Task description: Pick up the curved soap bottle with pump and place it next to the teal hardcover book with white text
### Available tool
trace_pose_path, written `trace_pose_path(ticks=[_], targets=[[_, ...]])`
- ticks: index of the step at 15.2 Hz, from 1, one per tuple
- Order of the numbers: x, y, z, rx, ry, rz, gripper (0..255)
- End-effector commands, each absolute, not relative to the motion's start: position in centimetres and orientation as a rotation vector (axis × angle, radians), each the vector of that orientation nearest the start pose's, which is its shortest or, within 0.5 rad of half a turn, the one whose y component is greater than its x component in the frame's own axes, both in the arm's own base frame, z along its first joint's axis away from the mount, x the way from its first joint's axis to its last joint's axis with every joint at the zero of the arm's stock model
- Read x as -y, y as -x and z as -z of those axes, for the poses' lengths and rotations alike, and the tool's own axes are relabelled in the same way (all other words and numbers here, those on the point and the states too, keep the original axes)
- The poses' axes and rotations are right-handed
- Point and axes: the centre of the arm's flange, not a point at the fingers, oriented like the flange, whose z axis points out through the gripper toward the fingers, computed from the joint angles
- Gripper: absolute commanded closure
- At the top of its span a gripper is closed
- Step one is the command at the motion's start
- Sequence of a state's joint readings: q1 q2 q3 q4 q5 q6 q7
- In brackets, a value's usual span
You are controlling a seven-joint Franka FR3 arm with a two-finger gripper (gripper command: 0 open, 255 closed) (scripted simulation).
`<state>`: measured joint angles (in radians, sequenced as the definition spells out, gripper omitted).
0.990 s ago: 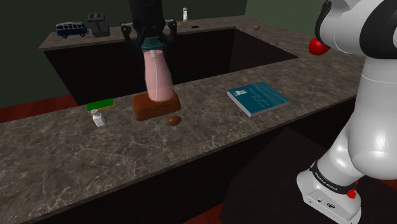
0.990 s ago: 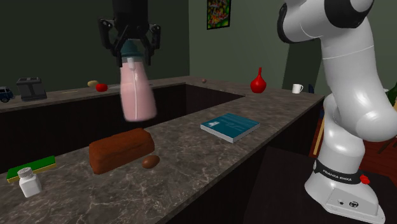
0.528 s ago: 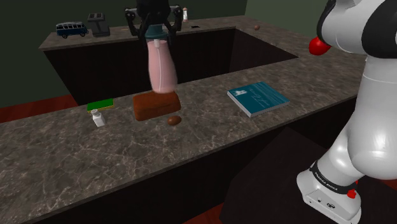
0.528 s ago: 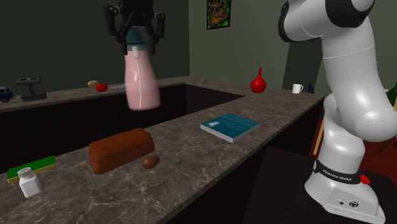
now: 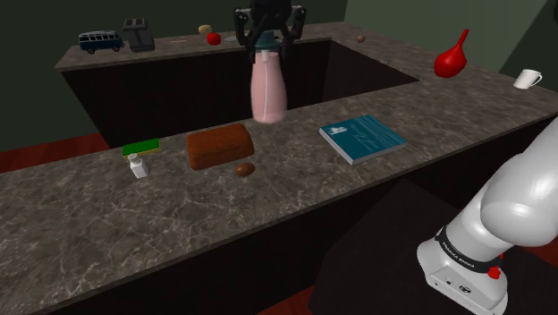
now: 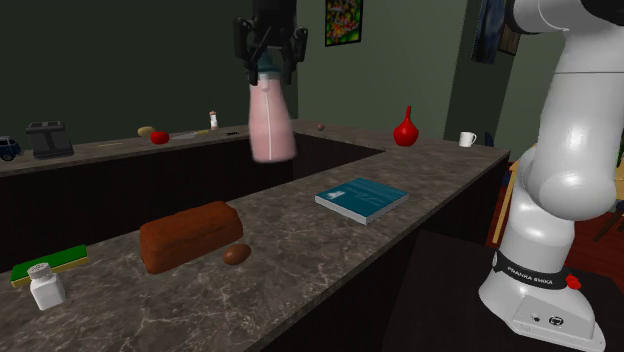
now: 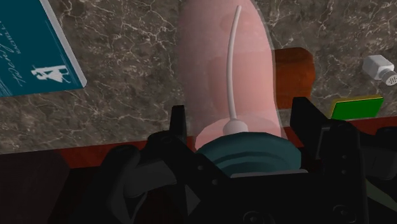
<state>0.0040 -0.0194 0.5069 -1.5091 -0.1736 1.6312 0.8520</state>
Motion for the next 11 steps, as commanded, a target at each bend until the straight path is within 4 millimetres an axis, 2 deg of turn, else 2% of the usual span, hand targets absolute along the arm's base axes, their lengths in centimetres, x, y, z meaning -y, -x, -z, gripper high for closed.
trace_pose_path(ticks=[1, 11], targets=[[-23.5, -48.3, -67.1, -0.539, 3.129, 0.356, 255], [-11.1, -43.7, -67.2, -0.539, 3.129, 0.356, 255]])
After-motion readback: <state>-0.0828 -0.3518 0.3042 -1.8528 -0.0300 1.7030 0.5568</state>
